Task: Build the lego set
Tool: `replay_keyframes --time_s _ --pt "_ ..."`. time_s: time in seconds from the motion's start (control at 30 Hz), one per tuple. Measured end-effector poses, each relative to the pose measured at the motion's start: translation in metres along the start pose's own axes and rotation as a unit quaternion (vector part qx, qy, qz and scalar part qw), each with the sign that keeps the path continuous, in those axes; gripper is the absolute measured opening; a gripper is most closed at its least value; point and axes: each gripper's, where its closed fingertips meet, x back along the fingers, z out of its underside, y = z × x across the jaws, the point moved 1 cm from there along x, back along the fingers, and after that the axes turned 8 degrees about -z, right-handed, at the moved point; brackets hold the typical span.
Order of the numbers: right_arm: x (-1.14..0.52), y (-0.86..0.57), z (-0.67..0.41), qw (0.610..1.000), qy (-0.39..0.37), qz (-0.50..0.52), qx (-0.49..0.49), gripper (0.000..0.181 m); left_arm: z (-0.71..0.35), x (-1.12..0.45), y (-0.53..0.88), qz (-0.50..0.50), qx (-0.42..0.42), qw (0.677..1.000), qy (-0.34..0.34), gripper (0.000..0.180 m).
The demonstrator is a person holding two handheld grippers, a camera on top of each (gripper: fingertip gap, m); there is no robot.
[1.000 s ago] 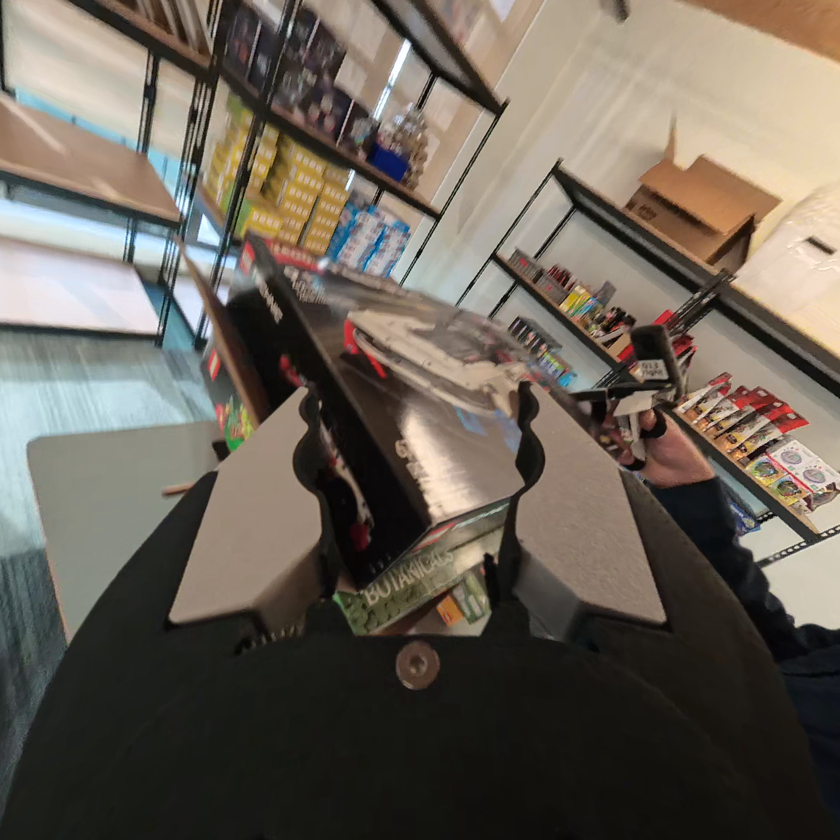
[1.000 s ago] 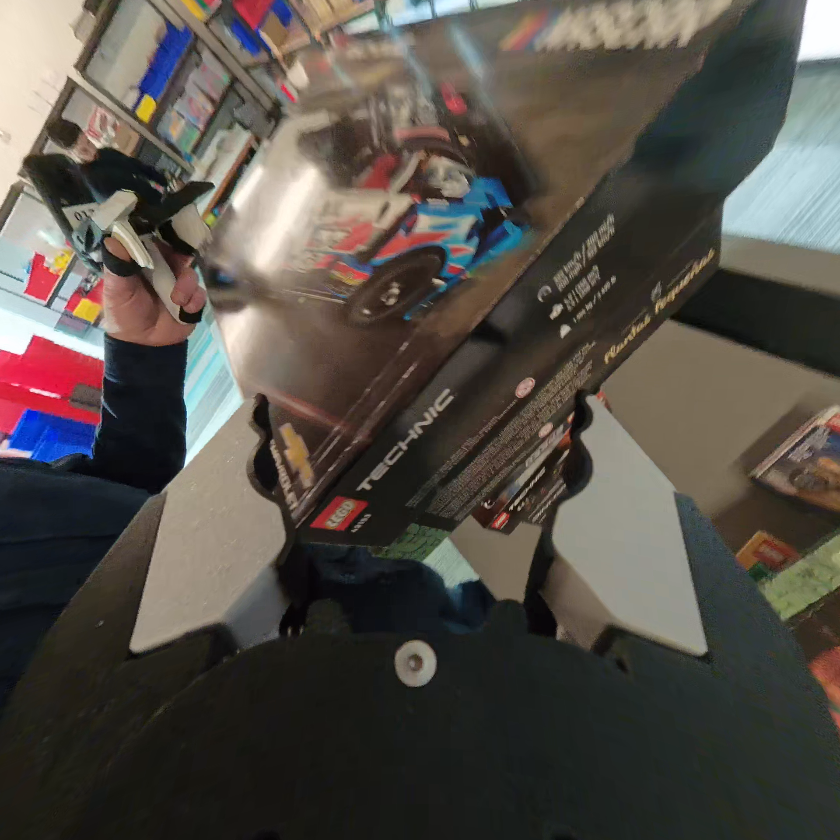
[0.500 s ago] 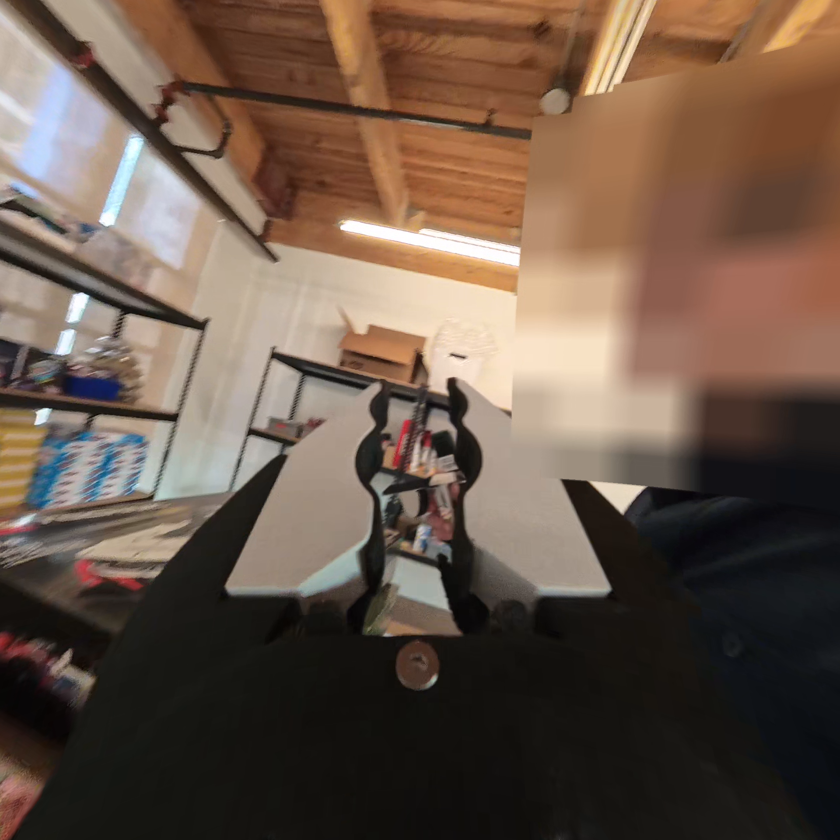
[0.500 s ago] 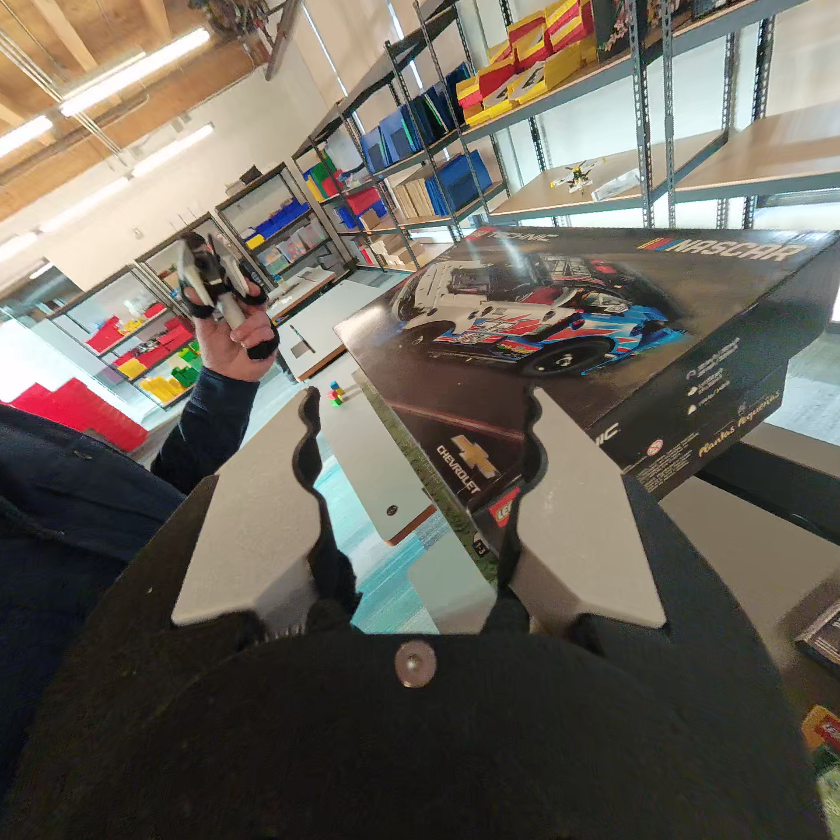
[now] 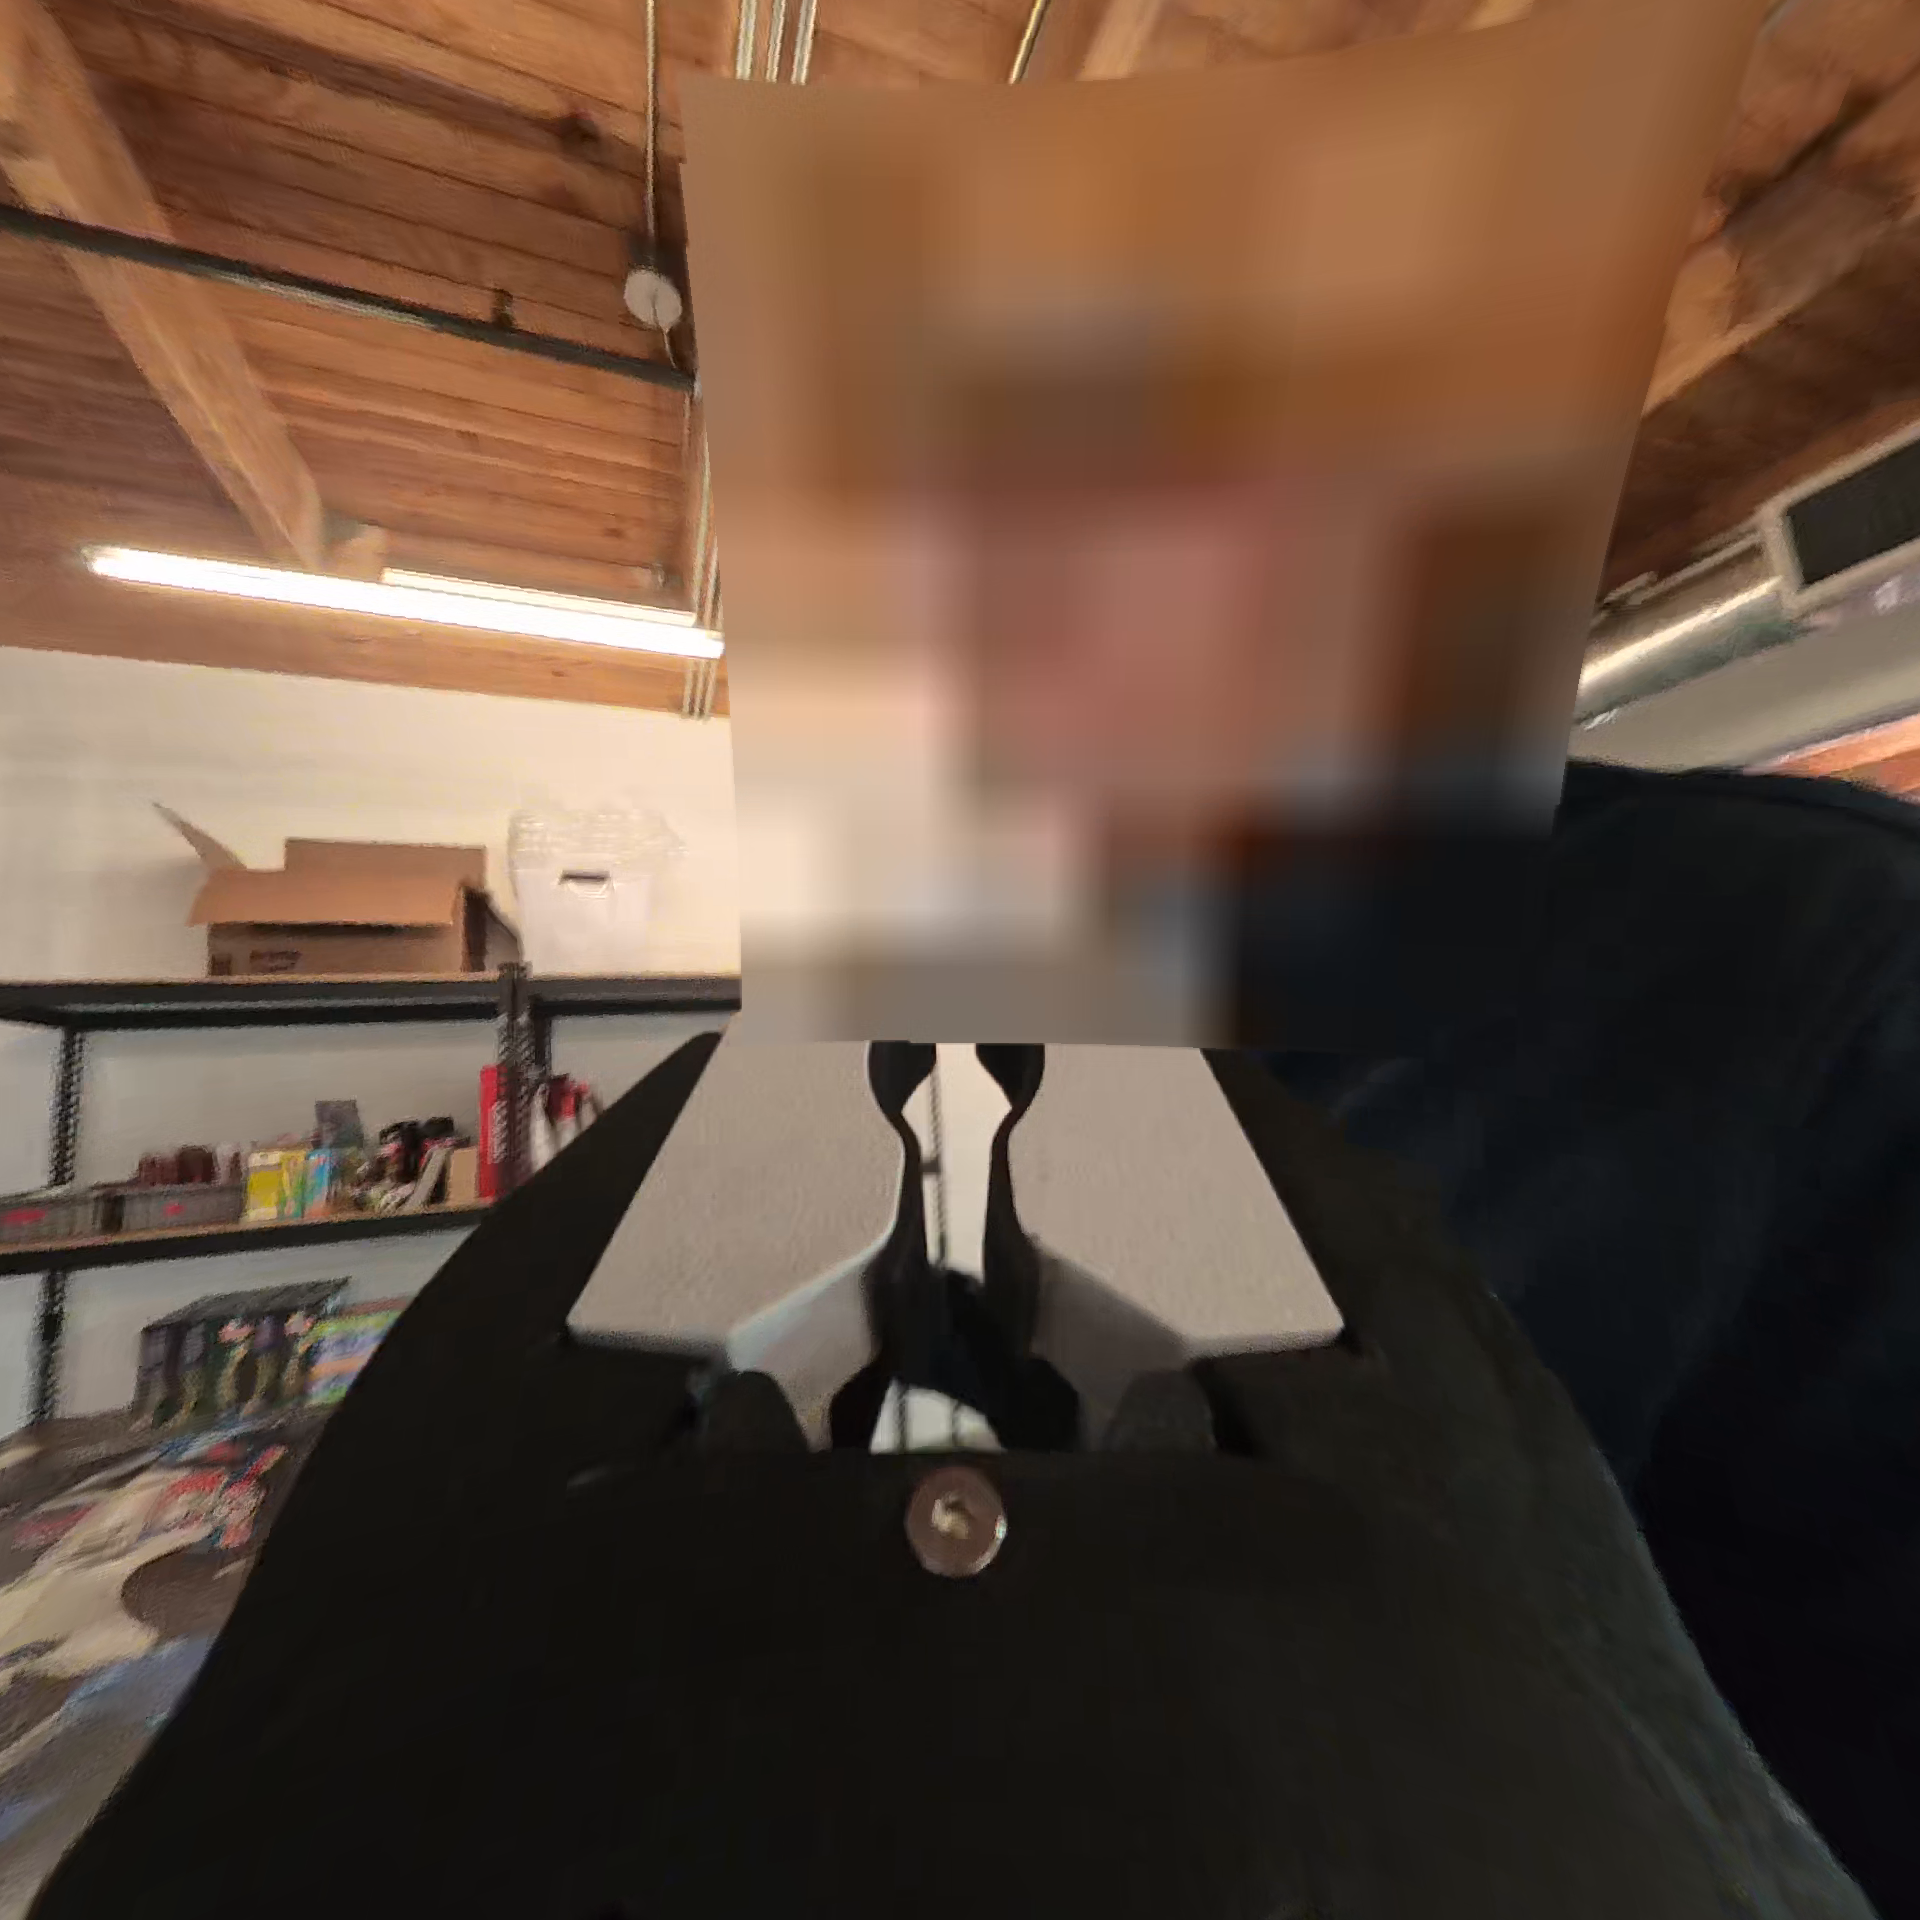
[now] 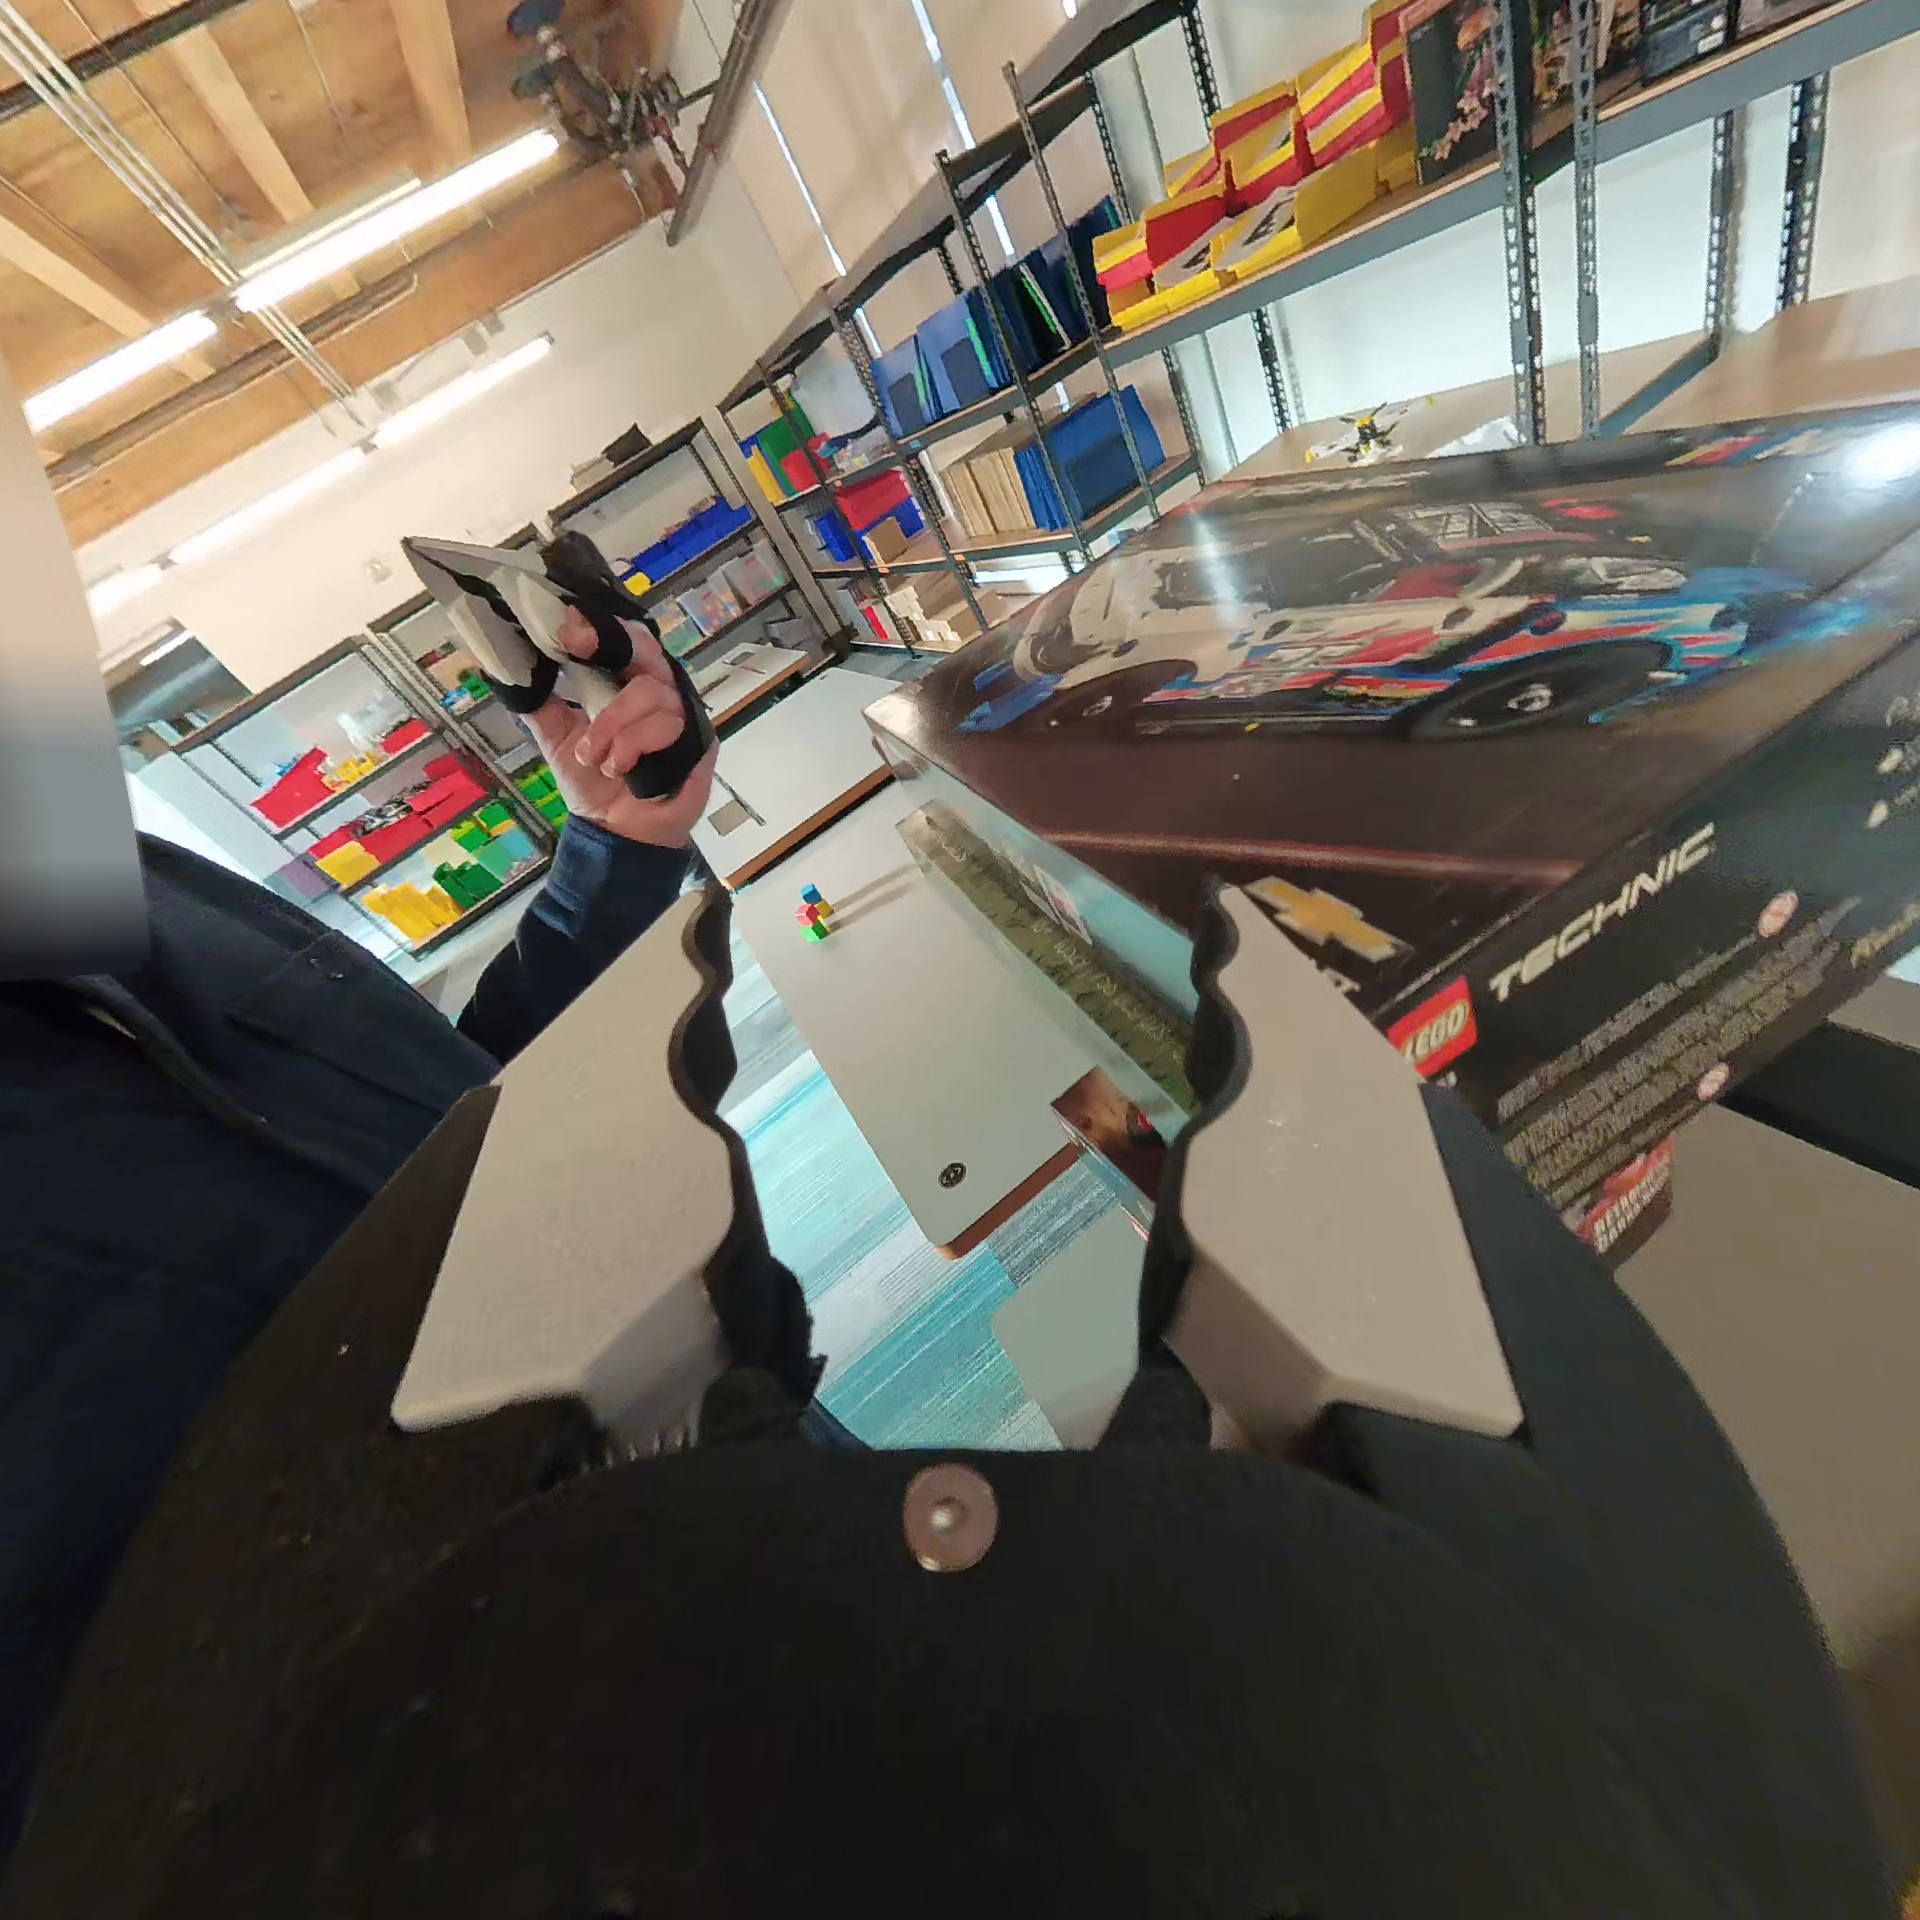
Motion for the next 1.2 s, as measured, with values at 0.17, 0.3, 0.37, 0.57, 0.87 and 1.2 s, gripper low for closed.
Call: replay_keyframes --time_s 0.17,0.3,0.37,0.57,0.87,1.2 --pt "0.02 0.008 0.01 1.0 0.0 0.019 0.001 0.087 0.02 -0.022 -0.004 0.031 -0.019 0.999 0.038 0.0" --pt "0.04 0.007 0.016 1.0 -0.002 0.025 0.001 0.087 0.031 -0.041 0.004 0.028 -0.014 0.999 0.039 0.0" --pt "0.052 0.003 0.016 1.0 -0.008 0.02 -0.002 0.087 0.036 -0.053 0.011 0.014 -0.007 0.999 0.034 0.007" --pt "0.104 -0.028 0.023 0.999 0.008 0.033 -0.007 0.097 0.112 -0.129 0.019 -0.033 -0.042 0.983 0.174 0.045" --pt "0.245 -0.128 0.066 0.989 0.052 0.133 -0.045 0.121 0.358 -0.279 0.035 0.034 0.074 0.933 0.35 0.071" --pt "0.364 -0.237 0.199 0.959 0.031 0.188 -0.212 0.13 0.677 -0.236 0.155 -0.178 0.214 0.795 0.539 0.085"
